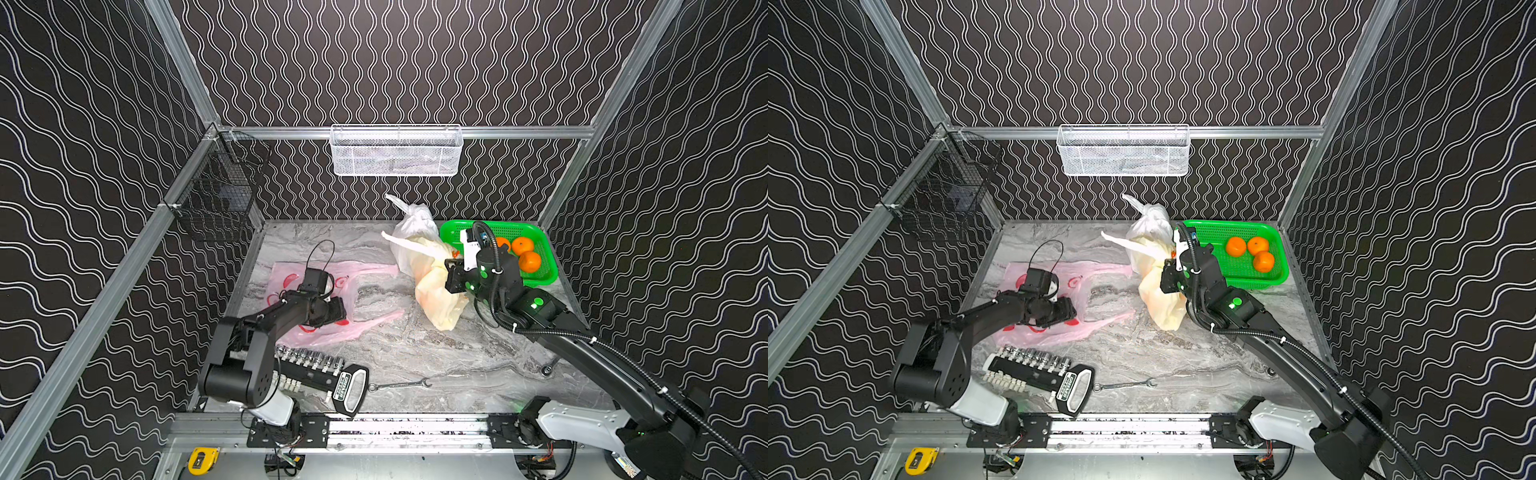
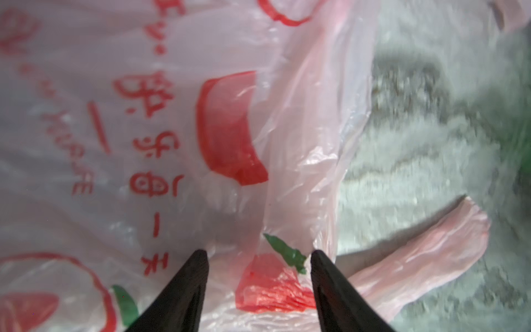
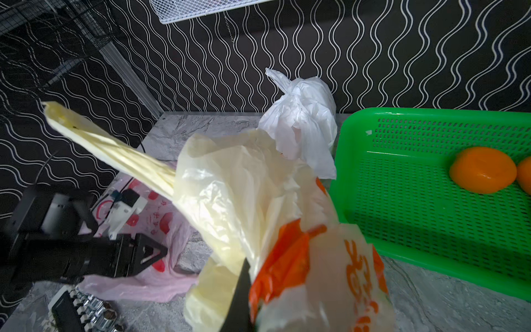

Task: Place the oranges into plastic bags & tie knots
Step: Move the plastic bag to the center of the board, then place the plastic bag at the center of the board.

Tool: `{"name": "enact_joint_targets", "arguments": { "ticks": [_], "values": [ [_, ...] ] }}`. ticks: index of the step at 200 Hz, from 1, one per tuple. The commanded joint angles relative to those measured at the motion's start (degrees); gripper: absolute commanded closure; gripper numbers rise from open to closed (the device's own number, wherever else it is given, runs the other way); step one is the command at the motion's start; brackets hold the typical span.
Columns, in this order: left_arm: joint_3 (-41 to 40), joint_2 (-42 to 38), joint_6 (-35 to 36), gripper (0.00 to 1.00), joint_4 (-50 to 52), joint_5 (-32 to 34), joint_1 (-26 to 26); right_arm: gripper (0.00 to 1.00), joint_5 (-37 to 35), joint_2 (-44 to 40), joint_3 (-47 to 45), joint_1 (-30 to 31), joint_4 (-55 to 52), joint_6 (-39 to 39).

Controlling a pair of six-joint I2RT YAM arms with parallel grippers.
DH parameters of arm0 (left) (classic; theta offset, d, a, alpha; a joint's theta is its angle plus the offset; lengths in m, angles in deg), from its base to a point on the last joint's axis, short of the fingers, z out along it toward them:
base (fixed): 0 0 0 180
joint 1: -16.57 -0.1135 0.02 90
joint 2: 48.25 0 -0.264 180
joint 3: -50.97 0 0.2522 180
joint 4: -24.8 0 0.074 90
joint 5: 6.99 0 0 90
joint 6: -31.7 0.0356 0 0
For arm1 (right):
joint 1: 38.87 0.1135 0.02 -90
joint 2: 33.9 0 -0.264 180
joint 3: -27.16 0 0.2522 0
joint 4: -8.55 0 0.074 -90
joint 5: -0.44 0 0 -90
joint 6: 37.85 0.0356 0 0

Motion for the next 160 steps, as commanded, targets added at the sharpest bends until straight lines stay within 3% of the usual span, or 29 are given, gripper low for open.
{"name": "enact_joint_targets", "arguments": {
  "ticks": [1,43,64,101,160],
  "values": [
    [-3.84,-4.61,-1.73,0.38,3.71,-0.57,0.49,1.00,5.75,2.09,2.05,0.07,6.21,1.83],
    [-7.87,-11.21,-2.62,0.36,3.91,0.33,0.58,1.00,17.82,8.29,5.02,0.49,14.77,7.31],
    [-7.10,-12.95,-2.83,0.33,3.64,0.65,0.58,1.00,19.32,14.30,8.18,1.67,18.59,9.32],
    [-5.78,-16.06,-2.92,0.27,4.15,2.03,0.56,1.00,9.39,27.14,16.06,2.18,23.64,10.80],
    [-6.03,-18.90,-3.72,0.26,4.26,1.92,0.52,1.00,-2.30,46.61,30.49,1.32,29.92,9.46]
  ]
}}
